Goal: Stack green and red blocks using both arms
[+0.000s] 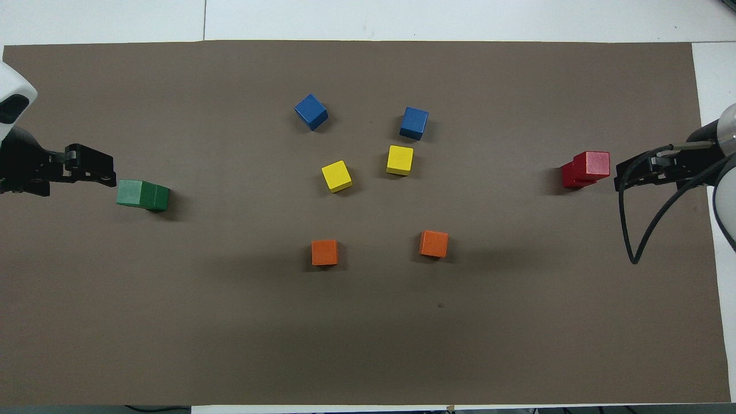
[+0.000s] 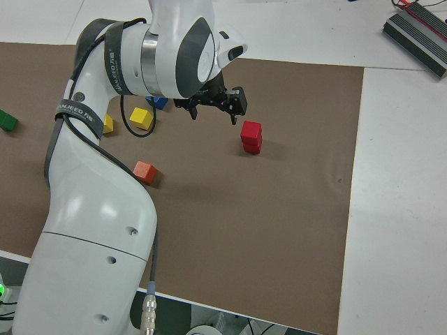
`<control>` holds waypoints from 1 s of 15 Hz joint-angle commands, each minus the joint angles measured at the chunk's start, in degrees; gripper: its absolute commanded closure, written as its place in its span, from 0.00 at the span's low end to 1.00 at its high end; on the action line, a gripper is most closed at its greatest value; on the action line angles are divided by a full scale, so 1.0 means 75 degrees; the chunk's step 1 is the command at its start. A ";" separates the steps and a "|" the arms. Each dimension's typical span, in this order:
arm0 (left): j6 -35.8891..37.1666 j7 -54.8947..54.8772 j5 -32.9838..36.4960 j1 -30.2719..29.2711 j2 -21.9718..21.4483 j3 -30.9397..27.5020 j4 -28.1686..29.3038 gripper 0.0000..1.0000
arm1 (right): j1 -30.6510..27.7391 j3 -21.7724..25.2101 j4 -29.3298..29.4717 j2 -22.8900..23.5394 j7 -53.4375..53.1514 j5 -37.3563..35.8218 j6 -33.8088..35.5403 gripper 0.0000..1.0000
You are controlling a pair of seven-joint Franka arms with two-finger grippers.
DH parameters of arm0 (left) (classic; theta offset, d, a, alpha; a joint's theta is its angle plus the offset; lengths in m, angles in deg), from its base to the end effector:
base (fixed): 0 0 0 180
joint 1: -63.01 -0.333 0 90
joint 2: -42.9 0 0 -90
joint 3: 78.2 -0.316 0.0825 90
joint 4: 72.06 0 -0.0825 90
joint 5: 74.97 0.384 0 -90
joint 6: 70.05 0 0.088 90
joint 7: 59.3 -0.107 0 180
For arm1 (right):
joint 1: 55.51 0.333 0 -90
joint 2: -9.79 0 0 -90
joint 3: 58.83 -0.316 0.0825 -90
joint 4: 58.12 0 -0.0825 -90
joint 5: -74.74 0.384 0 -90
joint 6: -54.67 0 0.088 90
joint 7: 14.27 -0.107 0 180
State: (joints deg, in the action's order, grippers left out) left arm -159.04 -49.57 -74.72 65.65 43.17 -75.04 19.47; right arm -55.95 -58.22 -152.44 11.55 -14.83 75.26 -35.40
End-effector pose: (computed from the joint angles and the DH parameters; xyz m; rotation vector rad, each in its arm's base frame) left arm 0.5503 -0.0553 0.6078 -3.1282 -0.1073 0.0752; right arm 0.5590 -0.0092 0.5721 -3.1278 0.0447 0.1641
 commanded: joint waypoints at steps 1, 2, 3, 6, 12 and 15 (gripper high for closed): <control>-0.0368 0.0178 -0.0056 -0.0106 -0.0270 0.0095 0.0358 0.00 | -0.0046 -0.0034 -0.0081 -0.0118 0.0015 -0.0117 0.0045 0.00; -0.0474 0.0178 -0.0126 -0.0106 -0.0270 0.0095 0.0358 0.00 | -0.0070 -0.0034 -0.0069 -0.0118 0.0015 -0.0140 -0.0002 0.00; -0.0533 0.0167 -0.0161 -0.0106 -0.0258 0.0095 0.0370 0.00 | -0.0128 -0.0046 -0.0069 -0.0129 0.0015 -0.0152 -0.0026 0.00; -0.0966 0.0016 -0.0138 -0.0094 -0.0235 0.0095 0.0463 0.00 | -0.0046 -0.0058 -0.0128 -0.0246 -0.0008 -0.0175 -0.0330 0.00; -0.0803 -0.0548 -0.0045 -0.0106 -0.0235 0.0083 0.0452 0.00 | 0.0130 -0.0011 -0.0795 -0.0715 -0.0020 -0.0164 -0.0633 0.00; -0.0709 -0.0513 0.0026 -0.0106 -0.0246 0.0083 0.0428 0.00 | 0.0106 -0.0011 -0.0784 -0.0692 -0.0020 -0.0164 -0.0682 0.00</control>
State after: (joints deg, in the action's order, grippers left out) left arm -164.37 -52.44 -74.84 65.53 43.09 -74.79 20.85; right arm -55.04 -58.29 -156.02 7.94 -14.83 74.83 -38.89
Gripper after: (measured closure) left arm 0.000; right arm 0.000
